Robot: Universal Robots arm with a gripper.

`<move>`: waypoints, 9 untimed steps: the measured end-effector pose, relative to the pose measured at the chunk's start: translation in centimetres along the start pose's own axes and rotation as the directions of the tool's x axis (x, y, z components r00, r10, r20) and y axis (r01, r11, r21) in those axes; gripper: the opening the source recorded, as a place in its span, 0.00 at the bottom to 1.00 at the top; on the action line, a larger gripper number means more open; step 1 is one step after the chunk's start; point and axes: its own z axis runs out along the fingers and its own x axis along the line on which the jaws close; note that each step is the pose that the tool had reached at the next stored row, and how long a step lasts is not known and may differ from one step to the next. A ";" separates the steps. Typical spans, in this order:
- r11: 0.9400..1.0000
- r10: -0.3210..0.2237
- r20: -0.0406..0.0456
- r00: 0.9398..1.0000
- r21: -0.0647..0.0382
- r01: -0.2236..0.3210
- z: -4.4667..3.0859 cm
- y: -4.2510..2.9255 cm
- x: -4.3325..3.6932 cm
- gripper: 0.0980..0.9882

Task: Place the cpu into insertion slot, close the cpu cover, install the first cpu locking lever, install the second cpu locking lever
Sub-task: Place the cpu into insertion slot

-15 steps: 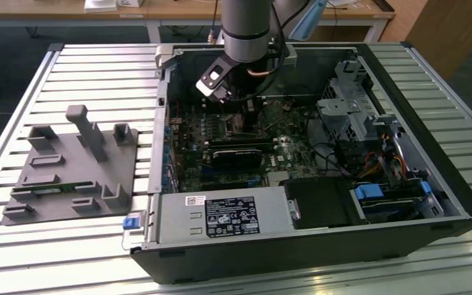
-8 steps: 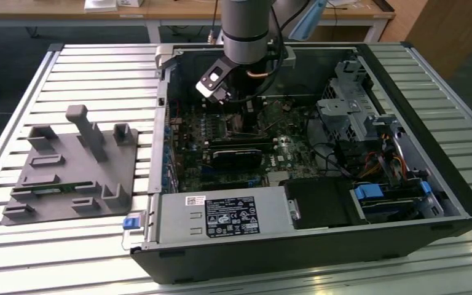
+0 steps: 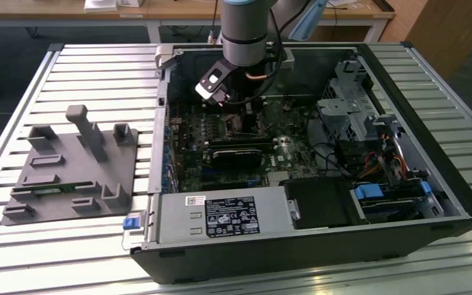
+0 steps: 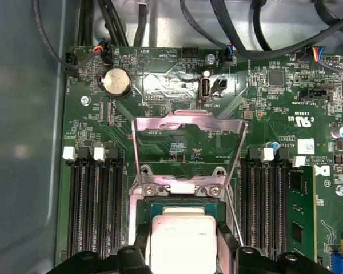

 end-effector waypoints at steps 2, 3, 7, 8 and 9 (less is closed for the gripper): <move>1.000 0.001 0.000 1.000 0.000 -0.001 0.07 0.02 0.00 0.50; 1.000 0.002 0.000 1.000 0.000 -0.002 0.11 0.04 0.01 0.50; 1.000 0.002 0.000 1.000 0.000 -0.002 0.29 0.05 0.01 0.50; 1.000 0.002 0.000 1.000 0.000 -0.002 0.34 0.05 0.01 0.50; 1.000 0.002 0.000 1.000 0.000 -0.002 0.40 0.04 0.01 0.50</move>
